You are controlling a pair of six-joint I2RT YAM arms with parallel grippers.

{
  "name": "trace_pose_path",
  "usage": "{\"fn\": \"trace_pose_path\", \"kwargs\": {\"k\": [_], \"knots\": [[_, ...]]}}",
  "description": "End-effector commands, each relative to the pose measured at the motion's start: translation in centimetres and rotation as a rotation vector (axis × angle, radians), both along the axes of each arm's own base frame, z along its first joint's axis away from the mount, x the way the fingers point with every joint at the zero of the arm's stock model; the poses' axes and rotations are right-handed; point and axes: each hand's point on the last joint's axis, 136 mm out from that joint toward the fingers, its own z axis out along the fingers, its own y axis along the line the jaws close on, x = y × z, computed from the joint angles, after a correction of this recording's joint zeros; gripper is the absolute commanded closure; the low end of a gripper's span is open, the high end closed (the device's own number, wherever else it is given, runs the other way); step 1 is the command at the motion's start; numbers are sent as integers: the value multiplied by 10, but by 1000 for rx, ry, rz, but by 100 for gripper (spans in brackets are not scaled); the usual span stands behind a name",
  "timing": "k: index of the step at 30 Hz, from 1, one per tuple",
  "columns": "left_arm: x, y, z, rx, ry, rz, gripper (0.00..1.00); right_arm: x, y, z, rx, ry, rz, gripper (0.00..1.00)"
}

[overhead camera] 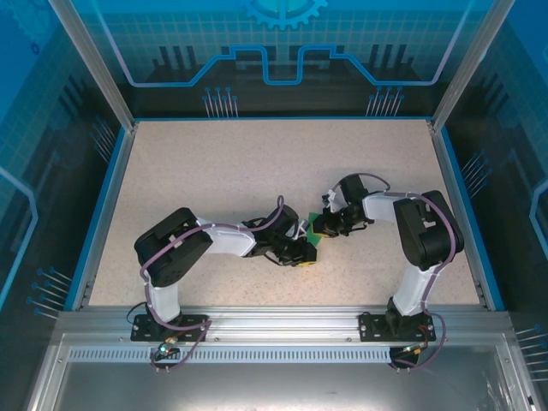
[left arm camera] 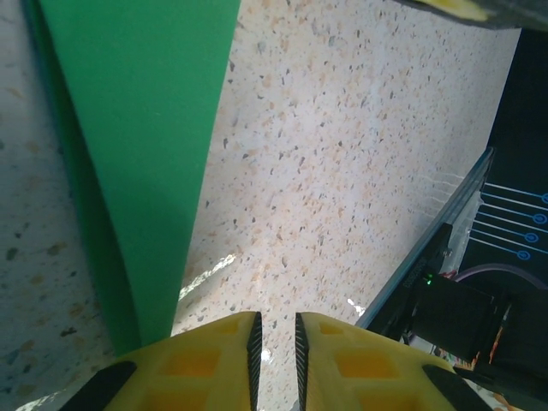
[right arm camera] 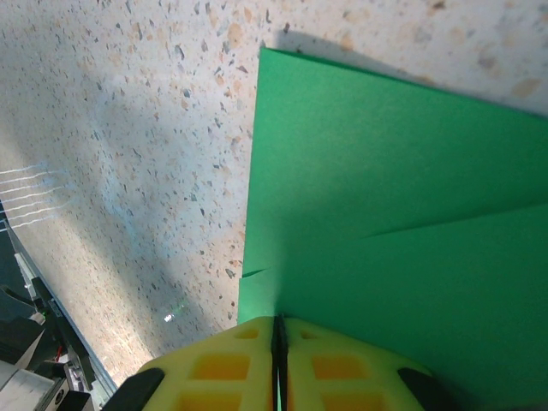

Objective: Fold a paper plane with a square sheet of paper (fold left side to right side)
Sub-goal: Fold the wing for the fifth time at the center of the table.

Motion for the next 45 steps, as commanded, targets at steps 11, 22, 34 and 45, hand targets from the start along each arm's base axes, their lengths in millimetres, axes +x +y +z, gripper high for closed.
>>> {"fn": "trace_pose_path", "kwargs": {"k": [11, 22, 34, 45], "knots": [[1, 11, -25, 76, 25, 29, 79, -17, -15, -22, -104, 65, -6, 89], [-6, 22, -36, 110, 48, 49, 79, -19, -17, -24, -118, 72, 0, 89], [-16, 38, -44, 122, 79, 92, 82, -23, -20, -28, -132, 87, 8, 89], [-12, 33, -8, 13, 42, 89, 85, -21, -17, -25, -113, 84, 7, 89]]}}
